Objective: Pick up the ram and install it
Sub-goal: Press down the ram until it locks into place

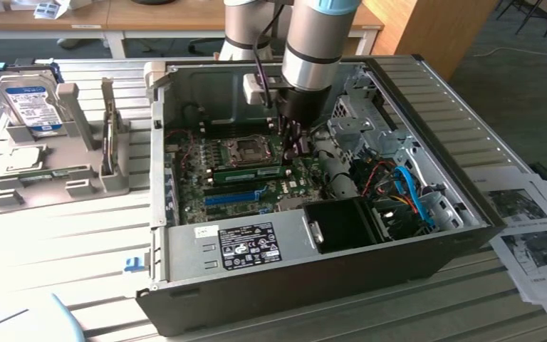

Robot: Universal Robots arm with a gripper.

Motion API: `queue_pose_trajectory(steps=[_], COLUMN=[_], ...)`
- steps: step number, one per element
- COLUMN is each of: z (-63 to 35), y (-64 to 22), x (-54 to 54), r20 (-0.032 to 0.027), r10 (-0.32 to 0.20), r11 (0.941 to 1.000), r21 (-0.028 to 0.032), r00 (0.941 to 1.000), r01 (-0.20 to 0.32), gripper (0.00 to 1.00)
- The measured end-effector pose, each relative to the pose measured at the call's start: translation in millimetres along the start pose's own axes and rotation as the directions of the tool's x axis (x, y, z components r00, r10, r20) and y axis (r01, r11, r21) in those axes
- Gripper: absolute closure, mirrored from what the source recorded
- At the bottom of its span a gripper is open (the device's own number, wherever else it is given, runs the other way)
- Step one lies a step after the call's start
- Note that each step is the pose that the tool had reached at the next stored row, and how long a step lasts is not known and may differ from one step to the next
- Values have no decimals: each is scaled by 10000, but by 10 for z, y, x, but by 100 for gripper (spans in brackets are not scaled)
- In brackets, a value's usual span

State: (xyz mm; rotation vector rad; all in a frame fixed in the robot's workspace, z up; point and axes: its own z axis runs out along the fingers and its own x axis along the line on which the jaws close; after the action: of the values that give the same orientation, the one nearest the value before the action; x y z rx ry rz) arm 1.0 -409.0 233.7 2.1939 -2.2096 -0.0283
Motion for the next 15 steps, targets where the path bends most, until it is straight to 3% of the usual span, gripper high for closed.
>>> queue_pose_trajectory(steps=[15], z=[48], y=[0], x=[-15], r20=[0], r10=[4], r11=[10000], r21=[0], r00=[10000], r01=[-4], gripper=[91])
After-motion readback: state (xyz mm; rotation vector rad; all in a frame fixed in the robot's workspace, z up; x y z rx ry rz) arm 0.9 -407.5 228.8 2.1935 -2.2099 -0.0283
